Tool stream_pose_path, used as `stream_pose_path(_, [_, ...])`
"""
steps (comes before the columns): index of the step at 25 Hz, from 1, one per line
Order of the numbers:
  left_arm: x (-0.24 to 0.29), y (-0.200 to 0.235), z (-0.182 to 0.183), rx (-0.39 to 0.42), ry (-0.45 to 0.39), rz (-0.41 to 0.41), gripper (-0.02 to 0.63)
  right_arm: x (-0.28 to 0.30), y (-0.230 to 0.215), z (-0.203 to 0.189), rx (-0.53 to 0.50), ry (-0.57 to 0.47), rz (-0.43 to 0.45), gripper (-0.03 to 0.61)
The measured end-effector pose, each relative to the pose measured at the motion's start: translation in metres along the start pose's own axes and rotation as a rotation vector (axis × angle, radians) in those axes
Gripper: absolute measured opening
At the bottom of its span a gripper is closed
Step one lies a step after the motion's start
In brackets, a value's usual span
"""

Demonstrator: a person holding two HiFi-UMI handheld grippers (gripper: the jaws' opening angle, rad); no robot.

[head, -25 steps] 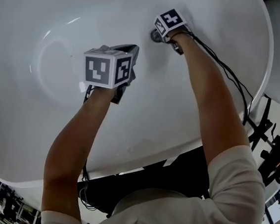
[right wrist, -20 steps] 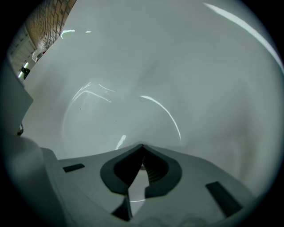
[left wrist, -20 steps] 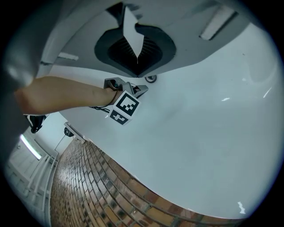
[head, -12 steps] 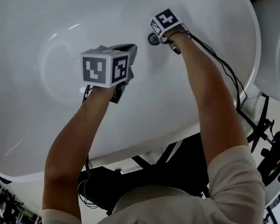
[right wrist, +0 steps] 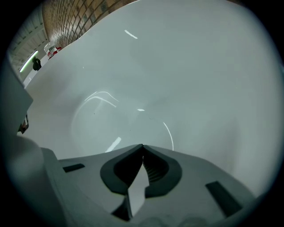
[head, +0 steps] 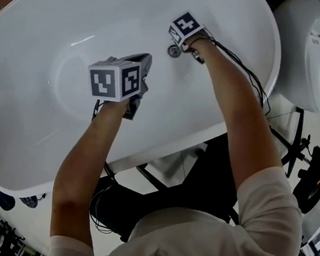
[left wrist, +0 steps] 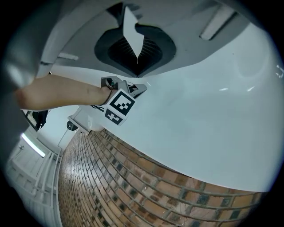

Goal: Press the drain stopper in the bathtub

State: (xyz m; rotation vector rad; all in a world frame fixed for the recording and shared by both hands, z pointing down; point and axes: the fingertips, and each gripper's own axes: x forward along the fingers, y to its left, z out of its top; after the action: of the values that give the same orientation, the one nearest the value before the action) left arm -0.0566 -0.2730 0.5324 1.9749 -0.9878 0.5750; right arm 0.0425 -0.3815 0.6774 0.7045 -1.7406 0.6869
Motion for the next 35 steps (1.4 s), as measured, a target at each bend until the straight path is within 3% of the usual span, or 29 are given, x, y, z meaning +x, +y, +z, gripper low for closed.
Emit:
stream_pose_path(12, [-0.041,-0.032,0.024,-0.001,-0.111,-0.022,0.005,-0.059,0.011,0.011,-0.035,-0.052,-0.052,0.012])
stream_pose_path(19, [-0.073,-0.044,0.006,0.005,-0.189,-0.04,0.005,-0.082,0.039,0.005,-0.068,-0.092,-0.089,0.012])
stream_pose_path(35, [-0.128,-0.091,0.008,0.05,-0.297,-0.021,0.005,-0.17,0.066,-0.008,-0.097,-0.23,-0.168,0.012])
